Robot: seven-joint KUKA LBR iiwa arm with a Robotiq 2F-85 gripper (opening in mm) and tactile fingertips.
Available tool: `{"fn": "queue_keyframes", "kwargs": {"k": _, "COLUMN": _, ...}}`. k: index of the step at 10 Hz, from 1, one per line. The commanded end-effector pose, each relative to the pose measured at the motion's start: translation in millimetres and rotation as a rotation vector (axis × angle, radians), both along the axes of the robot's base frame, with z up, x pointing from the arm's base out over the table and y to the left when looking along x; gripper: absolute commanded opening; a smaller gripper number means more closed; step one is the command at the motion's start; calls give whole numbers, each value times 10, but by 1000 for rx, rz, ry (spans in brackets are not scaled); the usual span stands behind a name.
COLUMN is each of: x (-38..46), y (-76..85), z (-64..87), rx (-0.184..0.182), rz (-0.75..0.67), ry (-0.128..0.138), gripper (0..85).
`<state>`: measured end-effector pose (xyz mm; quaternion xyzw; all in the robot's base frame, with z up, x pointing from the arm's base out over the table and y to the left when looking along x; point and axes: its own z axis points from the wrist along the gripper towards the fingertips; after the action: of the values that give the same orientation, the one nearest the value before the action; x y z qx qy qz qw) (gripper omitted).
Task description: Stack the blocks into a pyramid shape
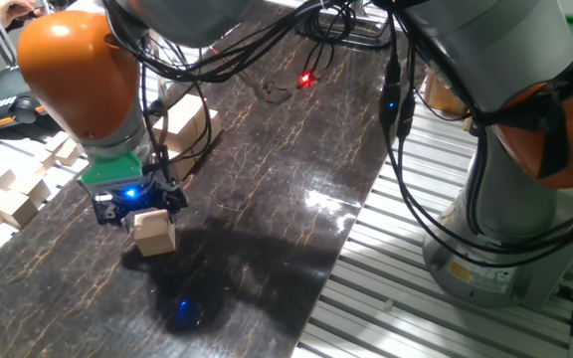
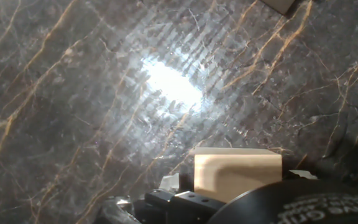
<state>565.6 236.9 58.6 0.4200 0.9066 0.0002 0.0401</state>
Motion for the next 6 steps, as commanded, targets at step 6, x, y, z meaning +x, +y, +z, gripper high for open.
{"fn": "queue_keyframes", "kwargs": {"k": 6, "x": 5, "y": 4, "z": -80, "rx": 3, "rz": 0, "ry": 0, "gripper": 850}}
